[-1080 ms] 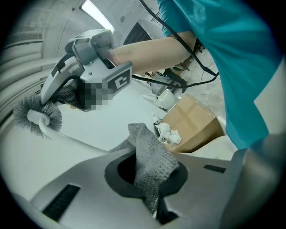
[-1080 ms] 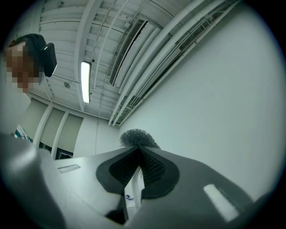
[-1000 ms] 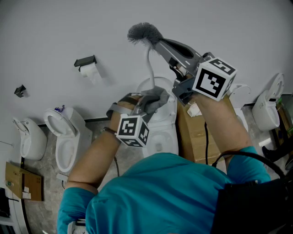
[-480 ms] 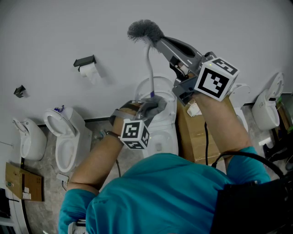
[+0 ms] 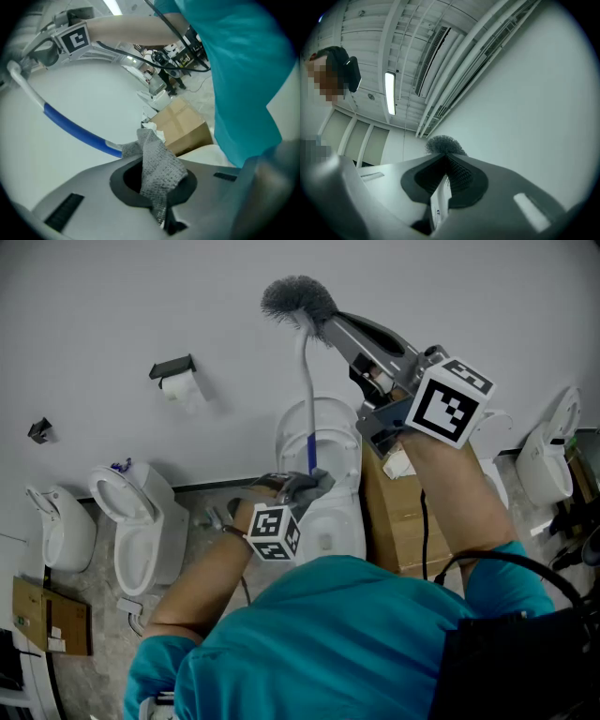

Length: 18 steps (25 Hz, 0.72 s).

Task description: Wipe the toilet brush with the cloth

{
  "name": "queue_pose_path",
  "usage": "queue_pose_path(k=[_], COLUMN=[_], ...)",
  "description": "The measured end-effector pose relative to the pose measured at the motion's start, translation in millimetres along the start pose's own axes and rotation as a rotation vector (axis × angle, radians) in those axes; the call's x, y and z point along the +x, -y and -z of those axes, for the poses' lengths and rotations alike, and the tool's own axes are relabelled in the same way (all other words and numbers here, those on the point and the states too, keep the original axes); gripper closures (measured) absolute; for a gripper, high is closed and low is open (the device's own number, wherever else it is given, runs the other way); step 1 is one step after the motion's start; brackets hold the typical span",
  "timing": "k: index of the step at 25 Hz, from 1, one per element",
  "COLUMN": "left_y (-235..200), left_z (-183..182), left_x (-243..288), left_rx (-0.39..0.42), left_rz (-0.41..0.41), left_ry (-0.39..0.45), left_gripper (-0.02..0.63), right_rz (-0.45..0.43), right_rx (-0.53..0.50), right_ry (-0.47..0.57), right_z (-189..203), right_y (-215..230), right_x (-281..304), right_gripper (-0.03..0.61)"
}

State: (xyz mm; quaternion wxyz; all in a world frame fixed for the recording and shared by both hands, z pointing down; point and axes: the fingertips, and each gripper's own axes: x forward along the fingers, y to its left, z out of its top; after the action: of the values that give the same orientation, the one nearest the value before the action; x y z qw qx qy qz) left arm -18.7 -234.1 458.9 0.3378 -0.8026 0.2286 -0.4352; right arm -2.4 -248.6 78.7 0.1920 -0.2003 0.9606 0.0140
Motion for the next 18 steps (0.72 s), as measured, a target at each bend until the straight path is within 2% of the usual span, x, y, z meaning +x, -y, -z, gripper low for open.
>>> queue_pose_path(k=[2, 6, 9, 11, 13, 14, 16, 18], left_y=[13.7, 15.3, -18.0, -66.9, -125.8, -152.4, -191.9, -215.9], left_z=[6.2, 38.1, 41.7, 24.8, -1.0, -14.2, -38.6, -59.4], left_x=[-5.5, -19.6, -31.8, -54.3, -90.0, -109.5, -147.0, -178.1], left_rx=[-0.130, -0.519, -0.789, -0.925, -0.998, -1.005, -0.972, -0.921], left_rz=[0.073, 0.198, 0.236, 0.217, 0.193, 0.187, 0.188, 0.208], left_ry=[0.081, 0.251, 0.435, 0.627, 0.839, 0.930, 1.068, 1.156], left_gripper=[0.601, 0.601, 0.601, 0.601, 0.601, 0.601, 0.601, 0.601], right_rz=[-0.010, -0.048, -0.116, -0.170, -0.198, -0.212, -0.239, -0.253], right_rx=[0.019, 0.068, 0.115, 0.150, 0.176, 0.185, 0.199, 0.210], right_ry=[-0.001, 0.005, 0.012, 0.003, -0.022, -0.036, -0.064, -0.084], right_z=[-0.1, 1.9, 2.8, 4.9, 10.9, 14.7, 23.1, 29.6], right_y=[0.8, -3.7, -11.0, -15.0, -13.5, -12.9, -14.5, -15.5], right_x=[-0.3, 2.3, 6.9, 9.7, 10.4, 10.4, 9.8, 9.2], right_gripper=[0.566, 0.566, 0.566, 0.566, 0.566, 0.566, 0.566, 0.565])
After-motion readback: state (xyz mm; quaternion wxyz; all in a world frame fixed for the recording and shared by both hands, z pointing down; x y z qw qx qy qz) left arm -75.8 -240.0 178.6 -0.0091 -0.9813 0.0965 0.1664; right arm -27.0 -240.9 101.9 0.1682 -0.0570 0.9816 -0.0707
